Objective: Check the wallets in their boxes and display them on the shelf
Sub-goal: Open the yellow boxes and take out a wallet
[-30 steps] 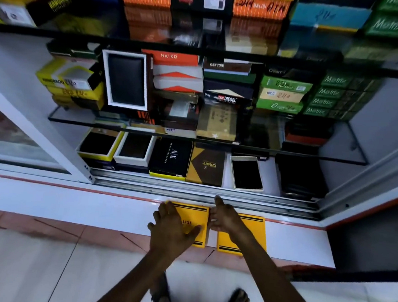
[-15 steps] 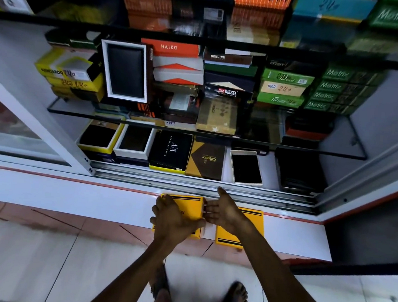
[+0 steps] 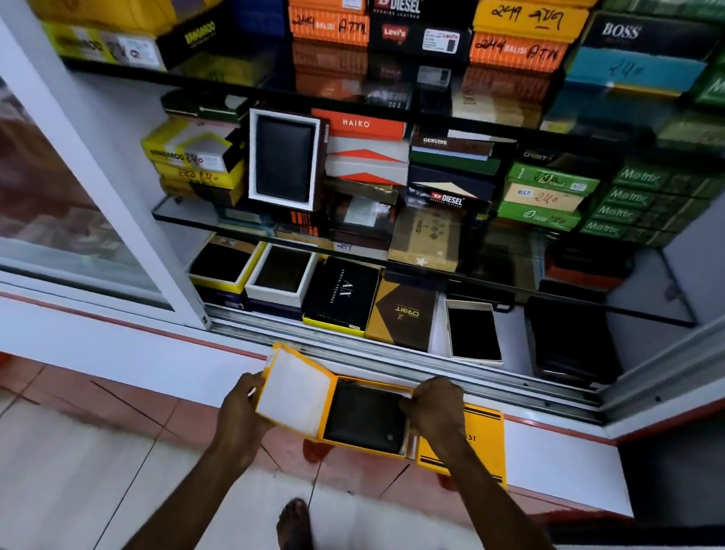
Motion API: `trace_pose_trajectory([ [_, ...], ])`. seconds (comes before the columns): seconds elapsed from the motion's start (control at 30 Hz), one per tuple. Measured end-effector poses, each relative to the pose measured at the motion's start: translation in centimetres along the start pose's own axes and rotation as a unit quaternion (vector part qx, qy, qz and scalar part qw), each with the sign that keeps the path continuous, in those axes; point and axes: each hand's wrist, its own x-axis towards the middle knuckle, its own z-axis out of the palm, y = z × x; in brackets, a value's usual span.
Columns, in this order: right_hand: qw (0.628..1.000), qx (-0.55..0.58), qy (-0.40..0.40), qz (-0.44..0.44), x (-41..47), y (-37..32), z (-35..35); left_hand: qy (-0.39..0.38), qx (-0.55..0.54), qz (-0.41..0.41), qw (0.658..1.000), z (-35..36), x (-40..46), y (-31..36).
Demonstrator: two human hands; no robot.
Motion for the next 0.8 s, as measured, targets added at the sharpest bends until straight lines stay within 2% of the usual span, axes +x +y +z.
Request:
trace_pose_trajectory([
  [0.17,0.998,0.063,0.025,0.015,-0.5,-0.2,-1.2,0.046,0.017,0.018,0.999,0.5,-0.3,-2.0],
  [0.27,0.984,0.173,-0.010,0.052,-0.9,-1.5,-0.4,0.055,0.022,0.008,0.998,1.9,-0.4,-2.7],
  [0.37,0.968,0.238,-0.030,0.072,-1.1,-2.5,1.2,0.051,0.075,0.010,0.996,3.0,-0.2,-3.3],
  [0.5,0.959,0.273,-0.004,0.069,-1.2,-2.6,2.8,0.069,0.131,0.025,0.989,3.5,0.0,-3.7],
  [0.63,0.967,0.247,0.053,0.003,-1.5,-2.4,3.6,0.090,0.193,0.026,0.977,3.6,0.5,-3.5],
  [0.73,0.971,0.231,0.053,-0.028,-1.9,-1.8,2.8,0.113,0.281,0.063,0.951,4.1,-0.2,-3.1],
  [0.8,0.972,0.222,0.063,-0.047,-2.0,-0.6,1.6,0.144,0.387,0.115,0.904,4.5,-1.0,-2.6],
])
